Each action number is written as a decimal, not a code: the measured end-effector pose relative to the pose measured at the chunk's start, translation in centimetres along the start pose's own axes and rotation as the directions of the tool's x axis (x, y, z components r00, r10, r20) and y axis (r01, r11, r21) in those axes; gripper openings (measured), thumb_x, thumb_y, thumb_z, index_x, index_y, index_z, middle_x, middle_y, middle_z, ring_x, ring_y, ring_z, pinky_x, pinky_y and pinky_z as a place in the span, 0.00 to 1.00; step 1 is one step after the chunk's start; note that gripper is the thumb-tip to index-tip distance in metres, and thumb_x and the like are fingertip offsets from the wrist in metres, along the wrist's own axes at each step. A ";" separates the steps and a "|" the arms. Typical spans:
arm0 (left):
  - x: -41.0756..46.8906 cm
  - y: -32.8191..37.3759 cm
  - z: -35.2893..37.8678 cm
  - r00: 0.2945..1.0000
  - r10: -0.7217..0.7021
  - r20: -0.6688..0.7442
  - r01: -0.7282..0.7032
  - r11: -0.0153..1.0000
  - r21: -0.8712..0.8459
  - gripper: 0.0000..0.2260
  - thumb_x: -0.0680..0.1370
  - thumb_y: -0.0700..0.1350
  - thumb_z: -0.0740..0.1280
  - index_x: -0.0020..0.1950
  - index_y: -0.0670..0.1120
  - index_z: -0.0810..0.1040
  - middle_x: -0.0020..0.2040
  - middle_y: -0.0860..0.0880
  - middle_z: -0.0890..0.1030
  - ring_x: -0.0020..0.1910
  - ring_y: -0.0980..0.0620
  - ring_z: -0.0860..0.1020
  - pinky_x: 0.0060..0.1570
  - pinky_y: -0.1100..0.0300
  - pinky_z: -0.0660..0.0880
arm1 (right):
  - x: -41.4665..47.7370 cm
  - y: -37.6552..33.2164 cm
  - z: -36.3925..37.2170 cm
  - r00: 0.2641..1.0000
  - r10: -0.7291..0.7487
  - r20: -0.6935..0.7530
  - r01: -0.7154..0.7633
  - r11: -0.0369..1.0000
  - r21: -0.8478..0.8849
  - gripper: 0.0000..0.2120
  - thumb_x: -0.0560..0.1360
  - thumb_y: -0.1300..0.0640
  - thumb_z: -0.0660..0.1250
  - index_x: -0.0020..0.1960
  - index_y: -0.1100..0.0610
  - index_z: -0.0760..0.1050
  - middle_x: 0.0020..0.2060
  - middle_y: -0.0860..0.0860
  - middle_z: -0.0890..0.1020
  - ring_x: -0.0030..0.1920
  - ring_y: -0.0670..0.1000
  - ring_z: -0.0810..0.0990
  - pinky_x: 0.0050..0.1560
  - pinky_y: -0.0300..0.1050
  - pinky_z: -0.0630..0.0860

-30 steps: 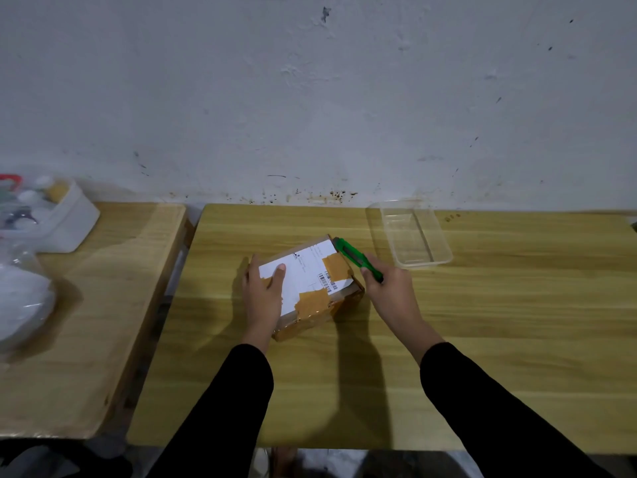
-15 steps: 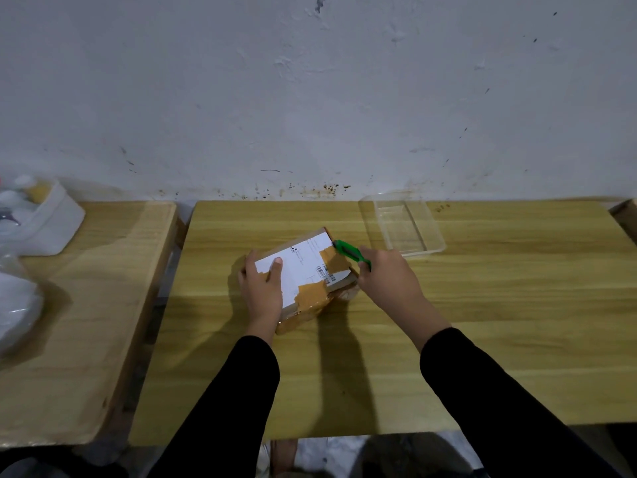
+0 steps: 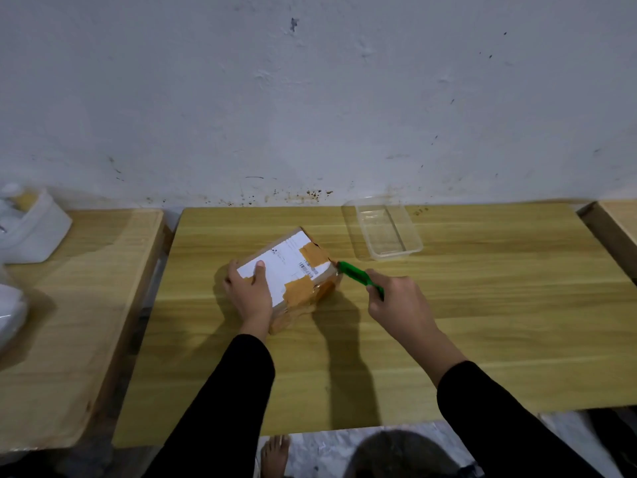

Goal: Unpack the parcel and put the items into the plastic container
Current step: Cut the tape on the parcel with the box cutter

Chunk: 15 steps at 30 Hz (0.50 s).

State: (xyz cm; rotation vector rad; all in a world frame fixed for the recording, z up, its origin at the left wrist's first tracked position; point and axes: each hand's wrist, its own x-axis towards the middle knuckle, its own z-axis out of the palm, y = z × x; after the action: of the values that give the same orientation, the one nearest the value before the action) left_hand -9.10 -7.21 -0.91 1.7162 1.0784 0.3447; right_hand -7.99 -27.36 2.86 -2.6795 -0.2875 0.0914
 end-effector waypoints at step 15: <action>-3.2 -2.0 -1.9 0.976 0.108 0.188 -0.175 0.905 0.387 0.25 0.77 0.54 0.63 0.72 0.48 0.65 0.66 0.38 0.67 0.65 0.42 0.65 0.55 0.57 0.64 | 1.2 -0.2 1.0 0.981 0.184 -0.064 -0.158 0.942 0.296 0.17 0.76 0.59 0.61 0.64 0.57 0.73 0.41 0.62 0.82 0.36 0.60 0.79 0.36 0.52 0.79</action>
State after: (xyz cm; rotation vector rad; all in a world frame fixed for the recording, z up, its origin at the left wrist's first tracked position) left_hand -13.13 -8.39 -1.00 2.1566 0.9500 0.0690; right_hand -6.95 -26.54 2.04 -2.4020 -0.0085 0.0586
